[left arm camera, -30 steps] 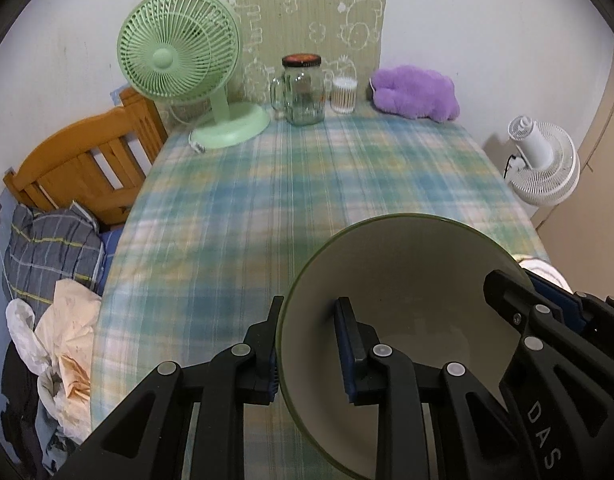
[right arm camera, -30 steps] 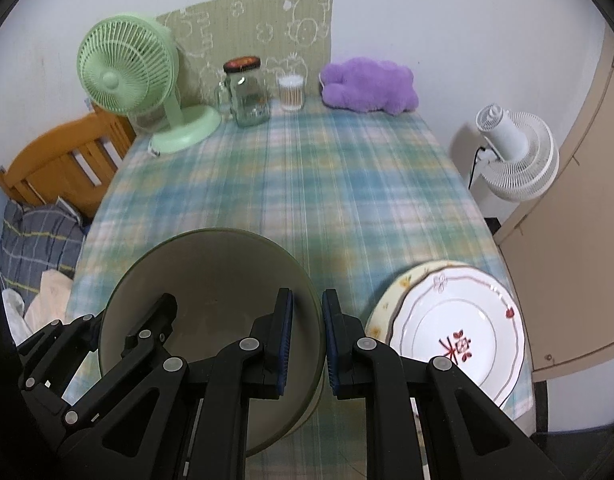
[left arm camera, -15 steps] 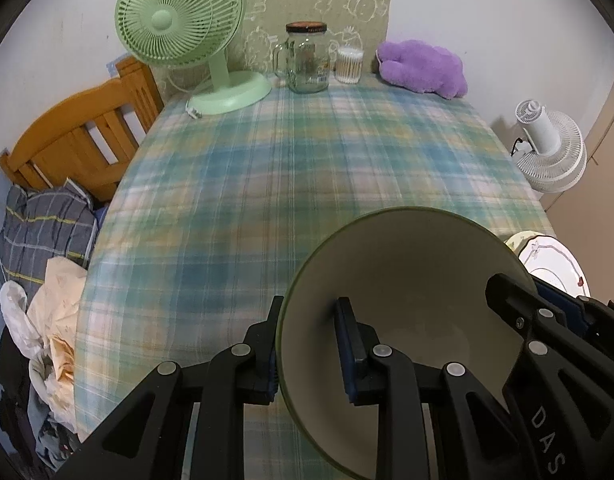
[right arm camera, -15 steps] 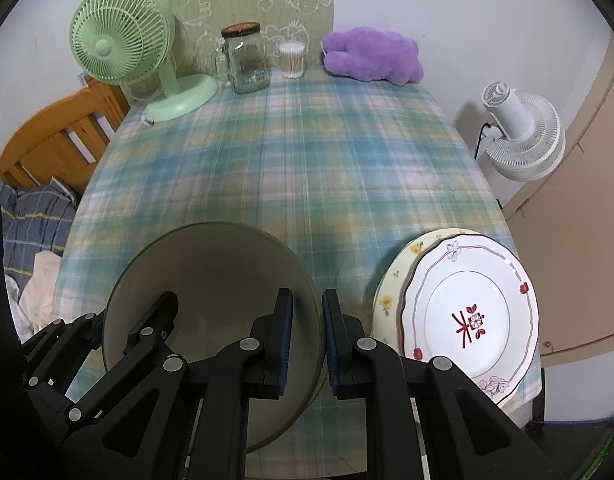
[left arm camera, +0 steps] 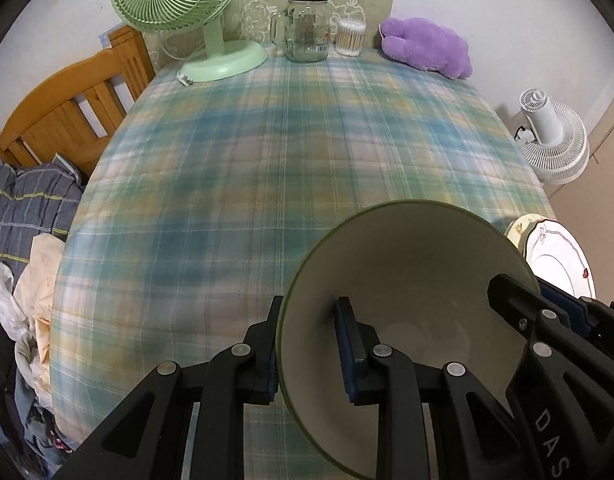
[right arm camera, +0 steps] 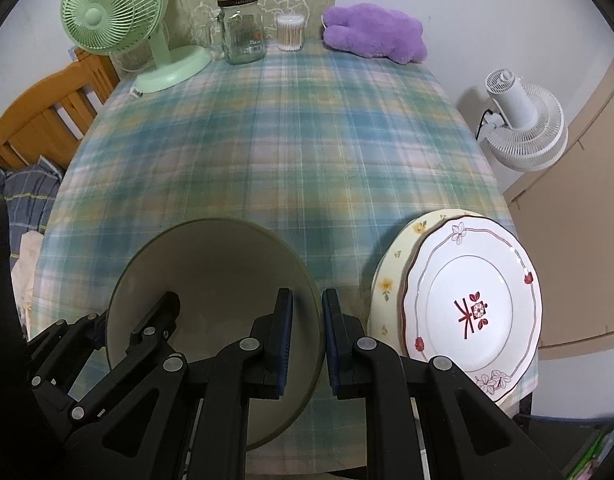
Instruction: Organize plates and bowls
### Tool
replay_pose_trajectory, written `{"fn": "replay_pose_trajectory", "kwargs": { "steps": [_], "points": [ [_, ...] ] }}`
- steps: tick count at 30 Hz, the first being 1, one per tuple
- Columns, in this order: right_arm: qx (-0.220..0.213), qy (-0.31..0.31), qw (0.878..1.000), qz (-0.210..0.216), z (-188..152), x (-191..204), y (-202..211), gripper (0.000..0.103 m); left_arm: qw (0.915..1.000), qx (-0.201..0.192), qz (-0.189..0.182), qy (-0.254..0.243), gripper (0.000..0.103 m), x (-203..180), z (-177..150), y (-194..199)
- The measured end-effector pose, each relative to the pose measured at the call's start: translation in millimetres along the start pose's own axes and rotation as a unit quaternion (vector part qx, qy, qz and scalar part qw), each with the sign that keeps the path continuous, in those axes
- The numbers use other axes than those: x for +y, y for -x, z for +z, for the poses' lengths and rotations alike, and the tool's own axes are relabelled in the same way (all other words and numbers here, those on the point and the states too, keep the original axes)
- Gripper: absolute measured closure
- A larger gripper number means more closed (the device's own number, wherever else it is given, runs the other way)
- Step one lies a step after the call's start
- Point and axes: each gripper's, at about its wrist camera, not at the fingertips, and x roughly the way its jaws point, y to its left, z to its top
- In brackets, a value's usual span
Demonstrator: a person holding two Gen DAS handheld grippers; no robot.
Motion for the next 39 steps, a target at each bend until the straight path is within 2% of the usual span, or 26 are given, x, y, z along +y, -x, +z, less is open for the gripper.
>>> {"fn": "replay_pose_trajectory", "kwargs": {
  "steps": [8, 9, 11, 14, 16, 17, 18, 19, 20, 24, 27, 39],
  "points": [
    [-0.004, -0.009, 1.0, 0.001, -4, -1, -2, 0.082, 0.9999, -0.002, -0.001, -0.016, 0.081, -1, -2, 0],
    [-0.002, -0.01, 1.0, 0.001, -3, -1, -1, 0.082, 0.9998, 0.001, -0.006, -0.017, 0.076, -1, -2, 0],
    [0.001, -0.012, 1.0, 0.007, -3, -2, 1, 0.082, 0.9999, 0.004, -0.01, -0.013, 0.075, 1, -2, 2],
    [0.003, -0.02, 1.0, 0.022, -3, -6, 5, 0.077, 0.9998, -0.001, -0.013, -0.014, 0.067, 3, -2, 9],
    [-0.003, -0.022, 0.999, 0.024, -5, -7, 11, 0.067, 0.9996, -0.004, -0.018, -0.021, 0.062, 3, -3, 12],
    [-0.007, -0.023, 0.999, 0.025, -7, -6, 14, 0.054, 0.9995, -0.006, -0.019, -0.024, 0.06, 2, -4, 14],
    [-0.016, -0.026, 0.999, 0.025, -8, -7, 18, 0.042, 0.9994, -0.007, -0.017, -0.03, 0.054, 2, -4, 16],
    [-0.025, -0.029, 0.999, 0.024, -10, -8, 22, 0.039, 0.9992, -0.008, -0.014, -0.036, 0.047, 1, -5, 17],
    [-0.03, -0.029, 0.999, 0.021, -10, -8, 25, 0.036, 0.999, -0.01, -0.016, -0.04, 0.044, 1, -5, 18],
    [-0.034, -0.029, 0.999, 0.023, -9, -13, 28, 0.036, 0.9986, -0.007, -0.037, -0.038, 0.031, 2, -5, 18],
    [-0.026, -0.038, 0.998, 0.04, -7, -20, 20, 0.036, 0.9987, -0.006, -0.038, -0.034, 0.026, 1, -4, 15],
    [0.028, -0.028, 0.992, 0.121, 3, -31, -25, 0.036, 0.9994, 0.022, -0.025, 0.0, 0.019, -8, -1, -6]
  ]
}}
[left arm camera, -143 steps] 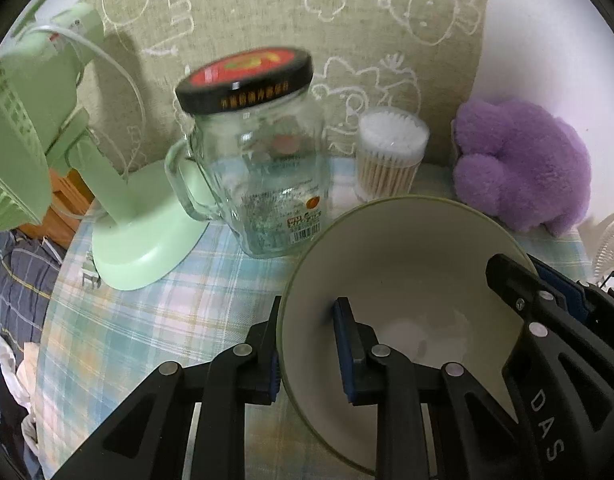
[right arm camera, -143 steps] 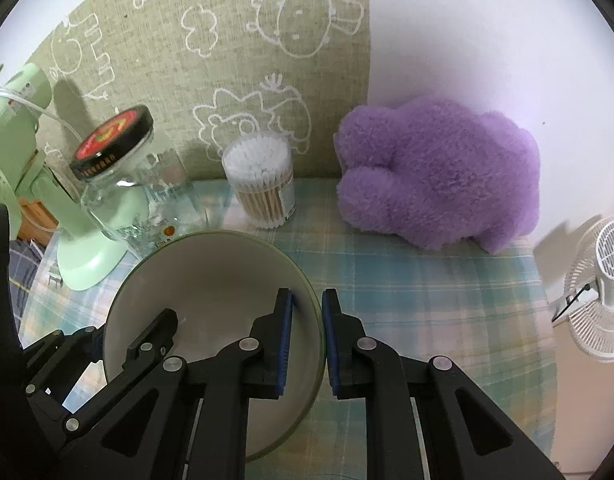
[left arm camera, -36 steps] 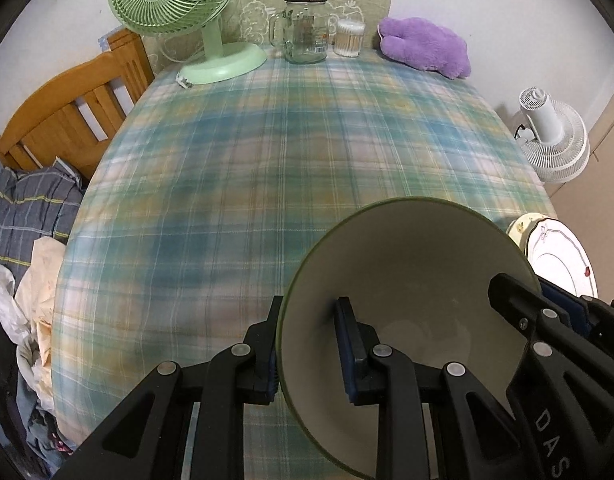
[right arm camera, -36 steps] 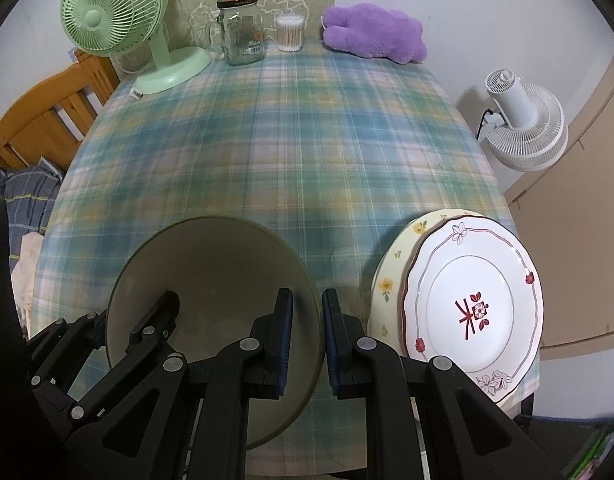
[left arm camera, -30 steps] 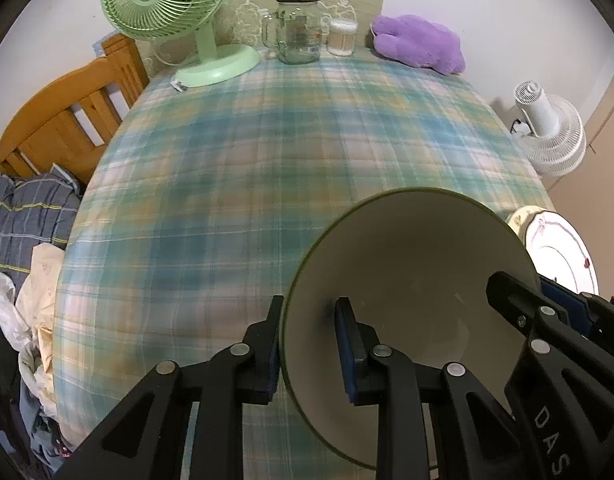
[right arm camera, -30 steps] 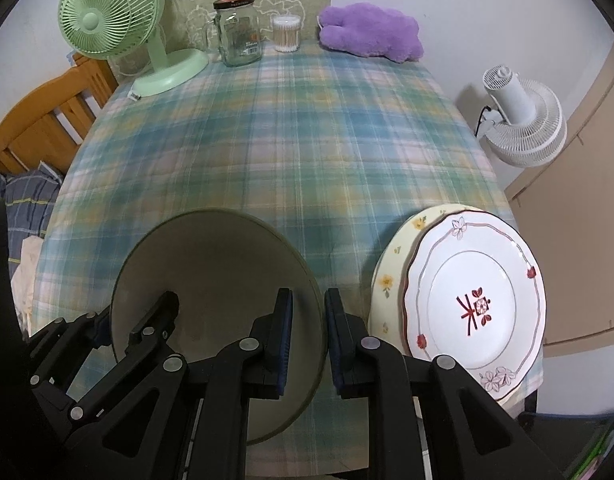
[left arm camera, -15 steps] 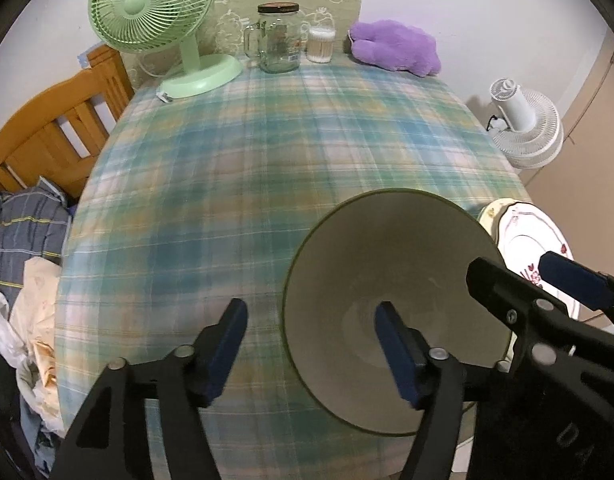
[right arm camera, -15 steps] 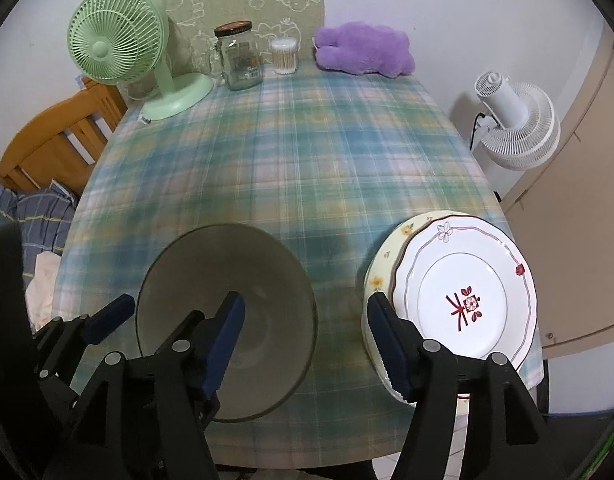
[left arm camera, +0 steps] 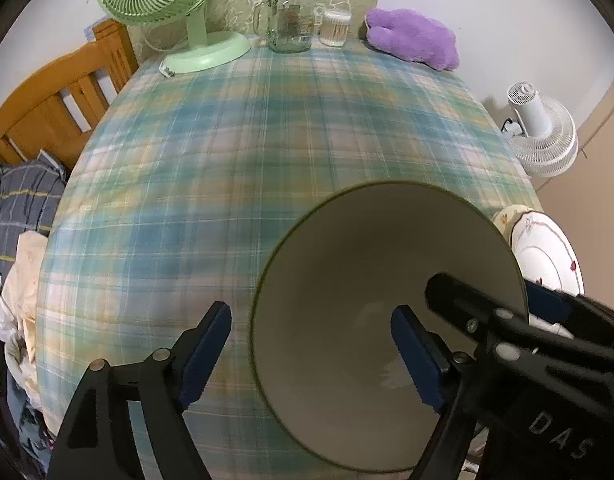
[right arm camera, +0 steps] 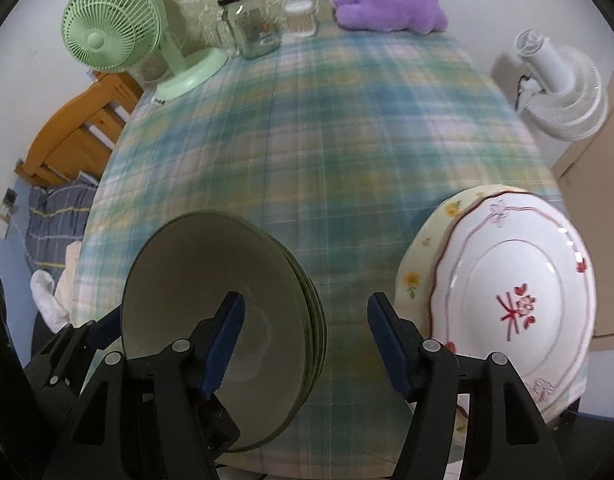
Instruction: Organize plates and bowls
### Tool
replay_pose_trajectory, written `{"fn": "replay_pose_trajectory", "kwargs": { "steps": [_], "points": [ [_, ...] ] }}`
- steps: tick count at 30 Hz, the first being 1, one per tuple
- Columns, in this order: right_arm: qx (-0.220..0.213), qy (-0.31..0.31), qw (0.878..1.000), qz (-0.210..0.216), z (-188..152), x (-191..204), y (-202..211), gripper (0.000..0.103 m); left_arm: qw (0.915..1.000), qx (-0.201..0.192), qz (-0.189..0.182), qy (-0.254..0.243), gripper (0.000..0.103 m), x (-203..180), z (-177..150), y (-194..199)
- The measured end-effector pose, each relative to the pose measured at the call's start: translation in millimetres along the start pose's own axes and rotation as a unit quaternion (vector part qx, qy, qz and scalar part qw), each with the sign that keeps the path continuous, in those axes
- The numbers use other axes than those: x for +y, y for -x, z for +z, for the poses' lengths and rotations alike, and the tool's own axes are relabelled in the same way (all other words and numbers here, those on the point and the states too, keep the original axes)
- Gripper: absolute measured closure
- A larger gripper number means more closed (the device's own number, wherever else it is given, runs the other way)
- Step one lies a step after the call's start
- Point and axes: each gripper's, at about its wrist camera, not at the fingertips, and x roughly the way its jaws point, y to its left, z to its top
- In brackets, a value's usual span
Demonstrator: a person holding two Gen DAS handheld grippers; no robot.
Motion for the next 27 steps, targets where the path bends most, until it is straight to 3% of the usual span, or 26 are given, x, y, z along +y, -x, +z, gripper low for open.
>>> {"fn": "replay_pose_trajectory", "kwargs": {
  "steps": [15, 21, 27],
  "points": [
    [0.056, 0.003, 0.995, 0.085, 18, -23, -37, 0.037, 0.9979, 0.024, 0.046, 0.04, 0.018, -8, 4, -17],
    [0.075, 0.0, 0.991, 0.108, 12, -20, -45, 0.058, 0.998, 0.034, 0.041, 0.034, 0.018, -9, -1, -22],
    [0.067, 0.004, 0.993, 0.096, 11, -12, -42, 0.065, 0.9991, 0.029, 0.01, 0.027, 0.015, -1, -1, -25]
  ]
}}
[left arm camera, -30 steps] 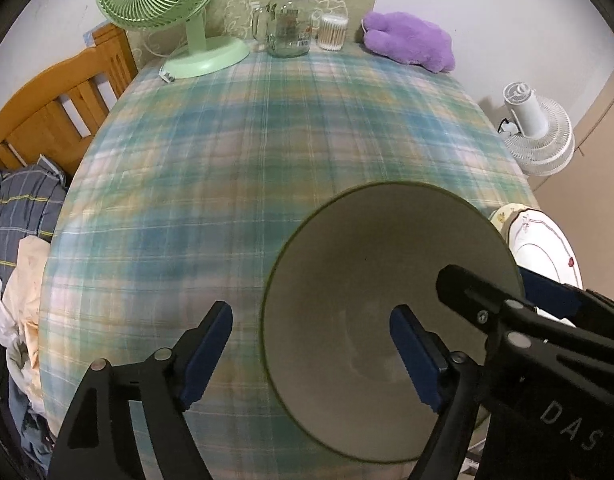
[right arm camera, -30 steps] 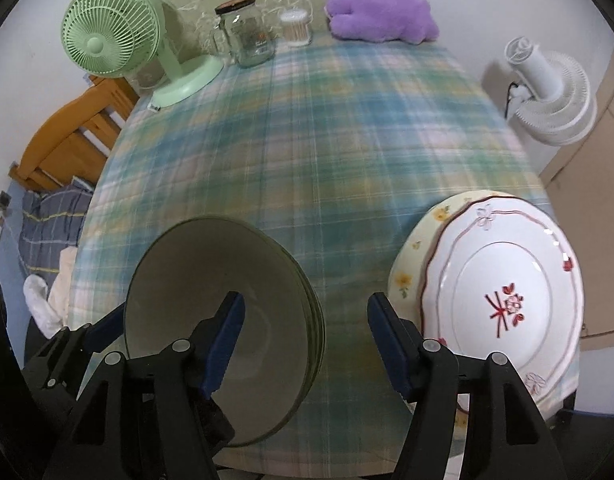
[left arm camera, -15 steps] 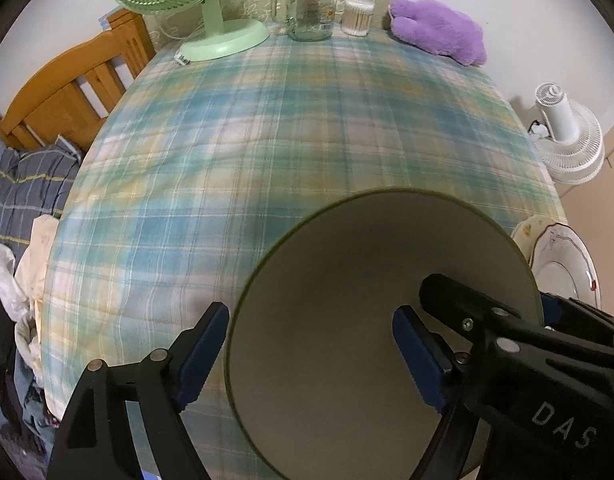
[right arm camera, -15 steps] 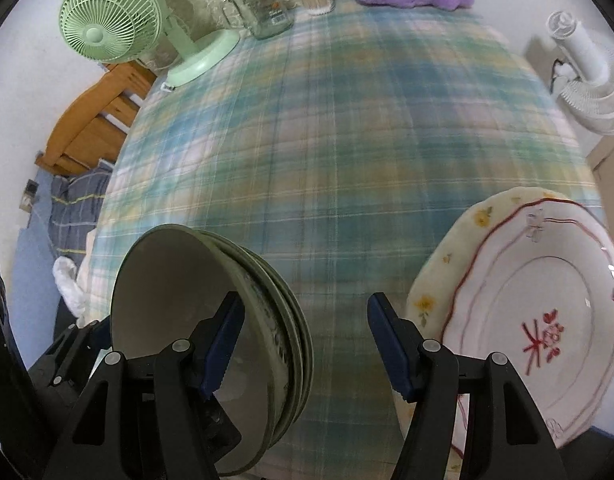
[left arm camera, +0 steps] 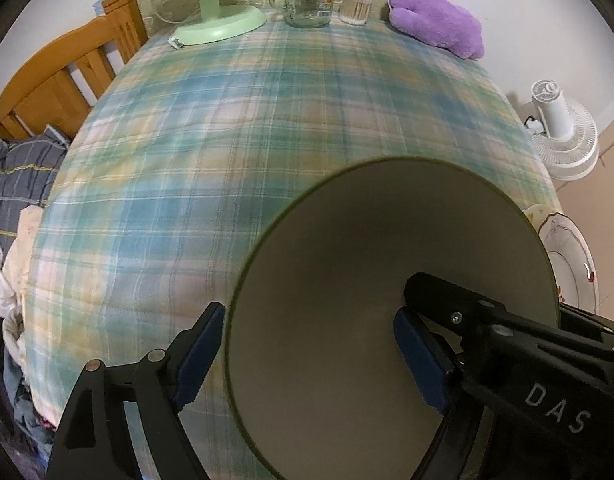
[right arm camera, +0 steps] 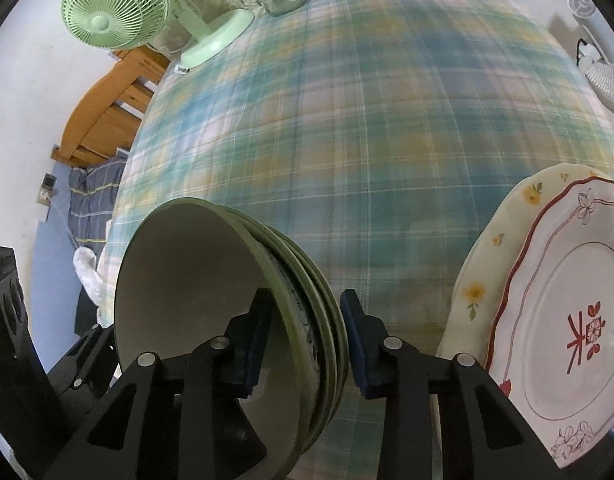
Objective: Organize plates and bowls
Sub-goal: 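Grip the rims of the nested bowl stack with both grippers, then lift the nested bowls with both grippers and carry them over the red-rimmed plate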
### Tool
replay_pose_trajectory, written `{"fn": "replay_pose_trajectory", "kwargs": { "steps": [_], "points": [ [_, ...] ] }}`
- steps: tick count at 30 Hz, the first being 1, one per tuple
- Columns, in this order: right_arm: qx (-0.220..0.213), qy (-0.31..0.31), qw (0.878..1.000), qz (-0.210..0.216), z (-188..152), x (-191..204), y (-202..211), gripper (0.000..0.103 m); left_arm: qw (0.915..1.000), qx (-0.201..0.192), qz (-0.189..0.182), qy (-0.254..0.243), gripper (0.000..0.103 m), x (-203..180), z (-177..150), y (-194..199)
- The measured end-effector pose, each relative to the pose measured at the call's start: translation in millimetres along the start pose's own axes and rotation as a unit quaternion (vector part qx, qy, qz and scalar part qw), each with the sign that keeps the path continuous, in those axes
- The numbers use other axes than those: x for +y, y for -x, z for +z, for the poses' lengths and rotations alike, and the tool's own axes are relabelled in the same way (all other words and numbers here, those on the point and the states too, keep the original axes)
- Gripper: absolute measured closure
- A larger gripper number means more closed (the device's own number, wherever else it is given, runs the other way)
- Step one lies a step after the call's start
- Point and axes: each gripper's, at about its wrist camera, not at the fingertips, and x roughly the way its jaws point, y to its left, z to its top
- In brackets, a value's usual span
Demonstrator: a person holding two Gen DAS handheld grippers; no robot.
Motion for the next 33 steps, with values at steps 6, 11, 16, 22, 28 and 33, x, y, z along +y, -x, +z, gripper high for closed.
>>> {"fn": "replay_pose_trajectory", "kwargs": {
  "steps": [6, 11, 16, 22, 28, 33],
  "points": [
    [-0.009, -0.011, 1.0, -0.028, -1, 5, 1, 0.064, 0.9993, -0.012, -0.033, -0.012, 0.014, 7, 0, -2],
    [-0.023, -0.032, 0.999, -0.037, -5, 3, 3, 0.064, 0.9983, -0.02, -0.049, -0.025, 0.019, 5, 0, -2],
    [-0.032, -0.042, 0.997, -0.056, -7, 8, 4, 0.063, 0.9957, -0.023, -0.083, -0.034, 0.034, 9, 1, -2],
    [-0.041, -0.057, 0.995, -0.073, -9, 11, 6, 0.063, 0.9924, -0.022, -0.109, -0.053, 0.04, 10, 2, 0],
    [-0.045, -0.067, 0.993, -0.088, -15, 16, 8, 0.062, 0.99, -0.015, -0.127, -0.061, 0.041, 15, 0, 1],
    [-0.046, -0.073, 0.992, -0.096, -21, 18, 11, 0.062, 0.9892, 0.004, -0.133, -0.063, 0.042, 14, -4, 3]
  ]
}}
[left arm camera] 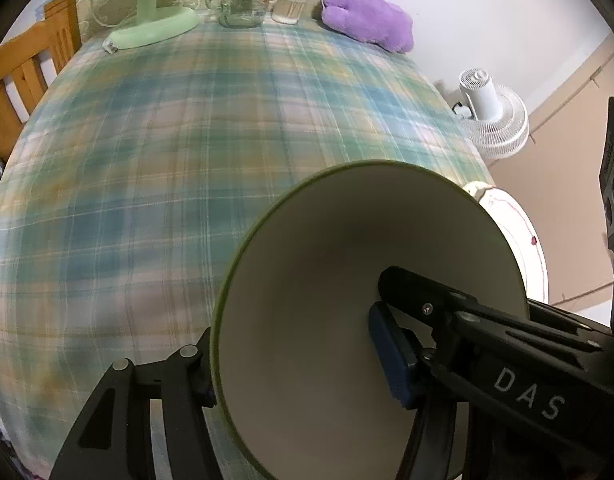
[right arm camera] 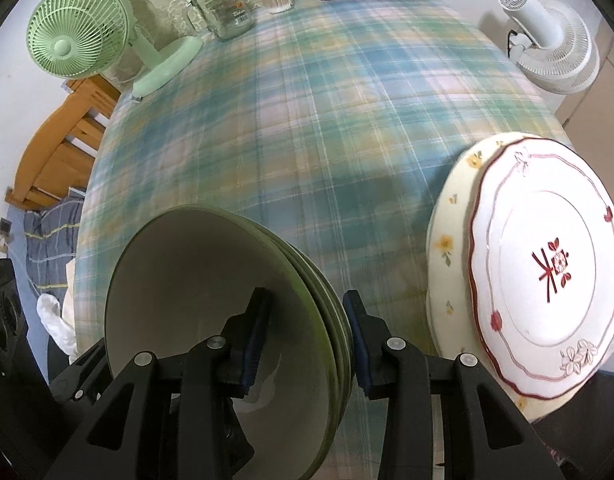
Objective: Organize plates and bowls
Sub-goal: 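Lift the nested bowls with both grippers and carry them over the red-rimmed plate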
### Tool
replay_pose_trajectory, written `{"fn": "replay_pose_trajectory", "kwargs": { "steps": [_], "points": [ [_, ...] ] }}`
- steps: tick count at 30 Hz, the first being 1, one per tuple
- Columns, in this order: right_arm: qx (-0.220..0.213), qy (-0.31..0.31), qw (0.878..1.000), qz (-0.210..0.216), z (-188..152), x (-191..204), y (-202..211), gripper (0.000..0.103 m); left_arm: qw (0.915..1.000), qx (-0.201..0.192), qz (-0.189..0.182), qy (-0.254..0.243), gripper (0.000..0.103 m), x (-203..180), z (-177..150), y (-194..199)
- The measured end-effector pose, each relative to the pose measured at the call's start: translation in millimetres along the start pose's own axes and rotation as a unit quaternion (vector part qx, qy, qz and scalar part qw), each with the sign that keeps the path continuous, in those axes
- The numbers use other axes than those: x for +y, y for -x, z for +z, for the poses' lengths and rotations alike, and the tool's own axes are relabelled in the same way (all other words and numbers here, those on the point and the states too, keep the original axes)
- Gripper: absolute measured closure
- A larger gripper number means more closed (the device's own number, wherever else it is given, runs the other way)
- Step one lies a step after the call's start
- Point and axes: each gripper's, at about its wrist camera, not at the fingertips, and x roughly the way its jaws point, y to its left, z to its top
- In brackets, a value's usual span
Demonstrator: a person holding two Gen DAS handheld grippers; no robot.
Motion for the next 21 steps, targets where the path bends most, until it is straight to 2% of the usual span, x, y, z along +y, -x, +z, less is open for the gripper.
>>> {"fn": "replay_pose_trajectory", "kwargs": {
  "steps": [6, 10, 21],
  "points": [
    [0.0, -0.017, 1.0, 0.014, -4, -4, 13, 0.062, 0.9998, -0.001, 0.008, -0.017, 0.043, -11, 1, 13],
    [-0.015, -0.016, 0.999, 0.026, -5, -7, 28, 0.062, 0.9993, -0.02, 0.019, -0.024, 0.043, -23, 2, 26],
    [-0.04, 0.011, 0.998, 0.048, 2, -28, 65, 0.062, 0.9978, -0.054, 0.038, -0.008, 0.043, -61, 6, 46]
  ]
}}
